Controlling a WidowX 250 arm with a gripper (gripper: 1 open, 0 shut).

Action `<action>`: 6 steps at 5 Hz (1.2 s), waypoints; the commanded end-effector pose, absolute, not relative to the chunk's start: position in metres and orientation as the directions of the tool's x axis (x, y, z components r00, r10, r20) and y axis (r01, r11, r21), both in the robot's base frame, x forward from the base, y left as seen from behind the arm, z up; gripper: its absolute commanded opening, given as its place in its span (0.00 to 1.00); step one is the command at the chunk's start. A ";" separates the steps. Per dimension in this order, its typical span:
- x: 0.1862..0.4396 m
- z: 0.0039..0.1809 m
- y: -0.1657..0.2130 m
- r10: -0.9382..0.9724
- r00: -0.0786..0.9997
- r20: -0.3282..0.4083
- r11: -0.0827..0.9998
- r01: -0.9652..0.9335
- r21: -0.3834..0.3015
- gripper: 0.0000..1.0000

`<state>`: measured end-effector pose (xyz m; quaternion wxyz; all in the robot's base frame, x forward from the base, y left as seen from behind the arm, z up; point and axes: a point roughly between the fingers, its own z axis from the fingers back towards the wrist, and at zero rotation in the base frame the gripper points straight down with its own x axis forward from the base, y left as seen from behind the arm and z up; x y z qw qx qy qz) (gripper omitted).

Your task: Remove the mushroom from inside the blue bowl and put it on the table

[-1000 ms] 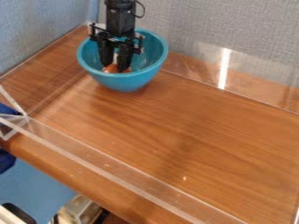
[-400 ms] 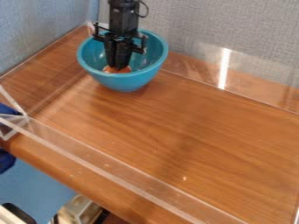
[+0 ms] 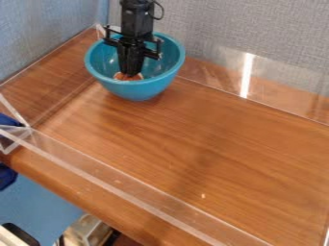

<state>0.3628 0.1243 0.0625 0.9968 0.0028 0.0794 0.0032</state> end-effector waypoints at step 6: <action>0.369 0.108 0.122 -0.001 0.998 -0.056 1.000 0.002 0.030 0.00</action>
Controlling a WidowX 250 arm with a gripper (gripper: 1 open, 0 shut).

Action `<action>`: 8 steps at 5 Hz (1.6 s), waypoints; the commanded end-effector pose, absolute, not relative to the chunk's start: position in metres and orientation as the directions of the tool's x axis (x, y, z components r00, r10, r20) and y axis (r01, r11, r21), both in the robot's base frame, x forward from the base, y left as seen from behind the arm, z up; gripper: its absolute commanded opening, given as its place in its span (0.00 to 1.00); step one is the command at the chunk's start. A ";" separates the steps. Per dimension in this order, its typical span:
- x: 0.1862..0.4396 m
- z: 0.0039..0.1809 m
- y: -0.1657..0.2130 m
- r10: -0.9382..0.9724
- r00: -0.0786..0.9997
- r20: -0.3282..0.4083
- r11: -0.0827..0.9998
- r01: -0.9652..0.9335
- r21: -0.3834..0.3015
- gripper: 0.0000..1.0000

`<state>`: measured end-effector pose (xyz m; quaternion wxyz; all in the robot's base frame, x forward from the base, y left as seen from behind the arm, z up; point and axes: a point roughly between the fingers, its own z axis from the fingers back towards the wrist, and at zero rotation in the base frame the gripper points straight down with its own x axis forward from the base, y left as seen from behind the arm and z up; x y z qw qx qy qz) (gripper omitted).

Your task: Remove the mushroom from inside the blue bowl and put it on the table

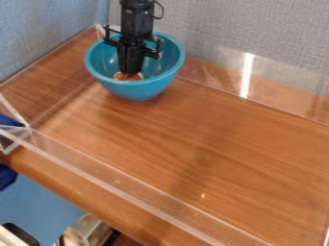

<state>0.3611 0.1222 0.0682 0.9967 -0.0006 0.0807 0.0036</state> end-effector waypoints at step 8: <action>0.362 0.142 0.119 0.007 1.000 -0.010 0.999 -0.006 0.042 0.00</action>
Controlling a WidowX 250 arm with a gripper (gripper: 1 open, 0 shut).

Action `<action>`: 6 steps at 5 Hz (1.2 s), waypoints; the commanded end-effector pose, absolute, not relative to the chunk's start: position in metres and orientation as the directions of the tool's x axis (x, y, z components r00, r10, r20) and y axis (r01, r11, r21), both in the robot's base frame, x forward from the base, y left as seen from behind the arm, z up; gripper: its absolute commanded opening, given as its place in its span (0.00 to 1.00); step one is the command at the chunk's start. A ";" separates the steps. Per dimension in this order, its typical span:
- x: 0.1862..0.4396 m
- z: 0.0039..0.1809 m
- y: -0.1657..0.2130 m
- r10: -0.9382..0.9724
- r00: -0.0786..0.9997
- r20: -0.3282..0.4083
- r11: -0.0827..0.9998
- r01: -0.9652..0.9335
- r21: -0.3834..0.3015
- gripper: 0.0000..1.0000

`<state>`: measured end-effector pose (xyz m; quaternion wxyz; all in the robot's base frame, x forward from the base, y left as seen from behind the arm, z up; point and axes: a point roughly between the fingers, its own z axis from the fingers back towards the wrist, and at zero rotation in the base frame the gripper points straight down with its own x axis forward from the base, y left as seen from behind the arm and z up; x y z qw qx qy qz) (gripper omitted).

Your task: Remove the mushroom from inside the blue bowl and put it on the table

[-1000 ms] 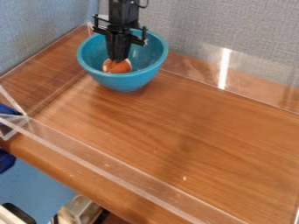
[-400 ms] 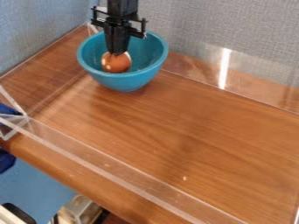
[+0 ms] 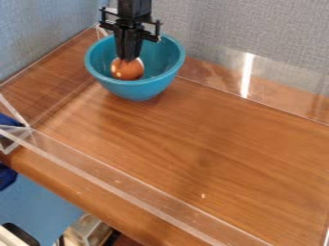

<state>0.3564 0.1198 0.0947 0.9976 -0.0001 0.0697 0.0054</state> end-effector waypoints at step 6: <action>0.362 0.153 0.117 0.013 1.000 0.001 0.999 -0.013 0.053 0.00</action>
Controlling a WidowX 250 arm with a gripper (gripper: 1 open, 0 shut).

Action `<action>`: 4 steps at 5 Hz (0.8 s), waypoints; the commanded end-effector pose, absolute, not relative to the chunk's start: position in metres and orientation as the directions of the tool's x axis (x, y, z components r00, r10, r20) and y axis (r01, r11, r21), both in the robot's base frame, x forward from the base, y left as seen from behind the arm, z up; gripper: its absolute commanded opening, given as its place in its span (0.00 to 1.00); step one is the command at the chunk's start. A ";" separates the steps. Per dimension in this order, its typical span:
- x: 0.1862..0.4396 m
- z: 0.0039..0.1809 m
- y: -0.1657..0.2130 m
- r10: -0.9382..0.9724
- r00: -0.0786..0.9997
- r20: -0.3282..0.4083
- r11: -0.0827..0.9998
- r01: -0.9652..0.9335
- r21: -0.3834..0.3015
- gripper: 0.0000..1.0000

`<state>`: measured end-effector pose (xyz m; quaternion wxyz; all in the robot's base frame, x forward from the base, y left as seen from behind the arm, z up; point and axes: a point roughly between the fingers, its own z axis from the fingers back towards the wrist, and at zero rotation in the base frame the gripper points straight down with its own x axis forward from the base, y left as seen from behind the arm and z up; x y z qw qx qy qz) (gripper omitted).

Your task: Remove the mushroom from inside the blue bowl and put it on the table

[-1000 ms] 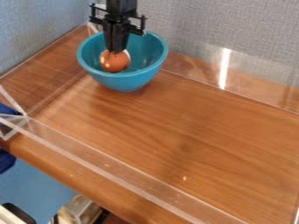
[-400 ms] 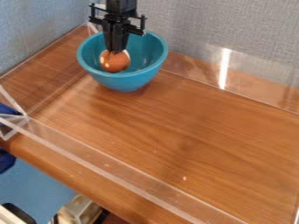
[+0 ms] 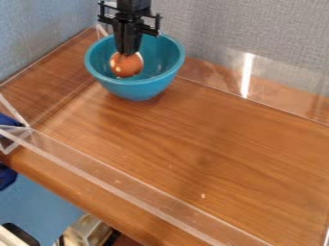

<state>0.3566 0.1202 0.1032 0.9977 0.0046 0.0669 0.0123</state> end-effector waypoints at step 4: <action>0.334 0.136 0.002 -0.396 0.915 -0.076 0.918 0.394 -0.041 0.00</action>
